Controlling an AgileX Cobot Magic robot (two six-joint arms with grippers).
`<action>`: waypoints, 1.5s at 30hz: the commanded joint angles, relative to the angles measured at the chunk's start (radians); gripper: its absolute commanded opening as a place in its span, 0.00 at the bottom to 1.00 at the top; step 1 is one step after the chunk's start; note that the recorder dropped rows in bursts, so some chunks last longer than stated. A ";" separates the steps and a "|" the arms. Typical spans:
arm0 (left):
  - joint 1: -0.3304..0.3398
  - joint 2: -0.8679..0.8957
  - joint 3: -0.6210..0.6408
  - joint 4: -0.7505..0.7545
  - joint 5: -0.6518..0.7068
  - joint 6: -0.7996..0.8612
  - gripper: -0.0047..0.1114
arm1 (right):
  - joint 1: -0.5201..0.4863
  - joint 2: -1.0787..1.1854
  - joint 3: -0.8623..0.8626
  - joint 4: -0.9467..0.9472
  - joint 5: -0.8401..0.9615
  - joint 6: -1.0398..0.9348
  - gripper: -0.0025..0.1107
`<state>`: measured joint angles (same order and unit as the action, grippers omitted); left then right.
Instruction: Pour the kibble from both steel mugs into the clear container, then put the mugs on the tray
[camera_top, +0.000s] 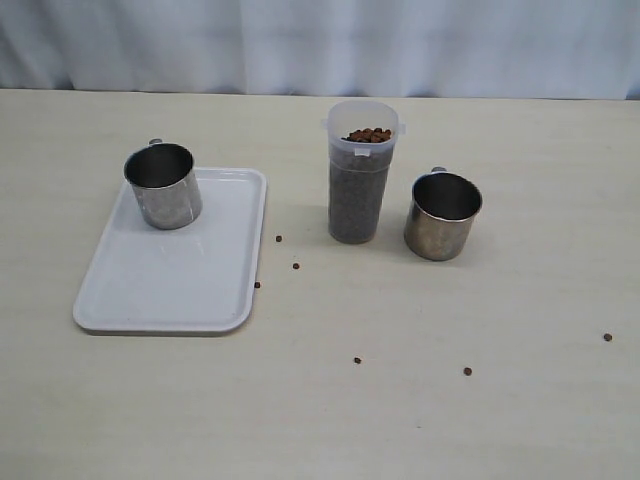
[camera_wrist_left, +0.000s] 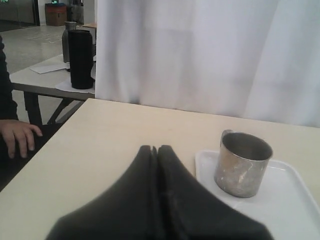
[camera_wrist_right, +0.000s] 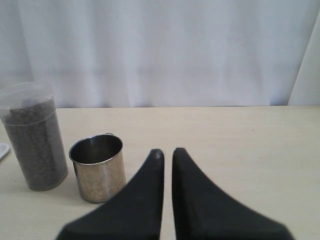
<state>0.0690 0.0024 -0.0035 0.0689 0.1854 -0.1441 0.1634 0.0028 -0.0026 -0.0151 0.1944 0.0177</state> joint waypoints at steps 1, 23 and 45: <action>0.001 -0.002 0.003 -0.002 0.000 -0.019 0.04 | 0.003 -0.003 0.003 0.000 -0.008 -0.002 0.06; -0.082 -0.002 0.003 0.009 0.004 0.129 0.04 | 0.003 -0.003 0.003 0.000 -0.008 -0.002 0.06; -0.060 -0.002 0.003 -0.110 0.029 0.242 0.04 | 0.003 -0.003 0.003 0.000 -0.008 -0.002 0.06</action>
<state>-0.0038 0.0024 -0.0035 -0.0276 0.2077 0.0979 0.1634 0.0028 -0.0026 -0.0151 0.1944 0.0177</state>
